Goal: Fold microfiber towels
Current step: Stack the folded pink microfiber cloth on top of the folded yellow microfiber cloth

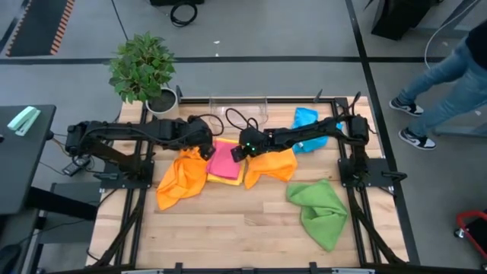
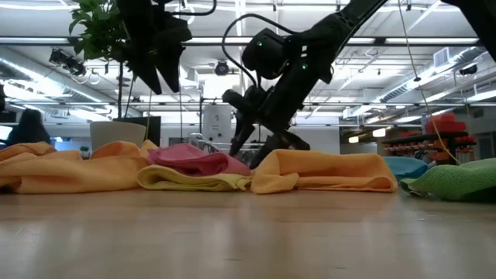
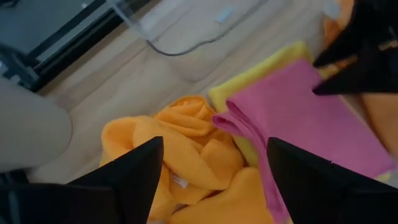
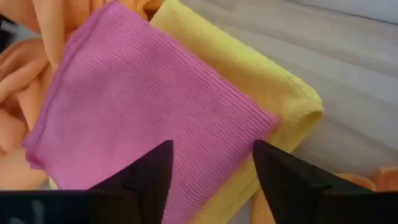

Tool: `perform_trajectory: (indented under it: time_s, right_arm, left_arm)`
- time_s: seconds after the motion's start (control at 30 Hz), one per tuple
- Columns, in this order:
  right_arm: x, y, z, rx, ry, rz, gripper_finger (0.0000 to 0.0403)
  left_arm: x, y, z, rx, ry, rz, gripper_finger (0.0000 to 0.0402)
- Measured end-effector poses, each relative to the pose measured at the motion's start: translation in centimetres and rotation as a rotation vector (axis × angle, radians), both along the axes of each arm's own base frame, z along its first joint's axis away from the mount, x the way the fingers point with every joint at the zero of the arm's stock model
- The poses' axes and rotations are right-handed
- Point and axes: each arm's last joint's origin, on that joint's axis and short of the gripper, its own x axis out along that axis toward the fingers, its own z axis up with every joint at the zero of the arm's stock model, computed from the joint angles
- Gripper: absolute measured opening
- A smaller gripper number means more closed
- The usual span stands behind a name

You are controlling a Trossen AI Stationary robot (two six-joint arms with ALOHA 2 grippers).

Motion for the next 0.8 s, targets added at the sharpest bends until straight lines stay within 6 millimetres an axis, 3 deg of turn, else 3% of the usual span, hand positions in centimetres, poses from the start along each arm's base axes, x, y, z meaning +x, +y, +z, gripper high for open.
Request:
perform_trajectory:
  time_s: [0.2,0.47,0.63,0.8]
  right_arm:
    - [0.4,0.8,-0.2,0.031,-0.032,-0.093,0.0251]
    - [0.5,1.4,-1.7,0.071,0.001,-0.136,0.0225]
    - [0.6,1.6,-1.6,0.025,-0.004,-0.118,0.0183]
    - [0.6,1.6,-1.2,-0.006,-0.003,-0.088,0.0106]
  left_arm:
    - [0.0,-0.1,0.0,0.013,0.028,-0.052,0.0293]
    - [0.0,-0.5,0.0,0.013,0.039,-0.08,0.0293]
    - [0.0,-0.8,-0.1,-0.006,0.033,-0.079,0.0293]
    - [0.0,-1.0,-0.1,-0.016,0.019,-0.067,0.0293]
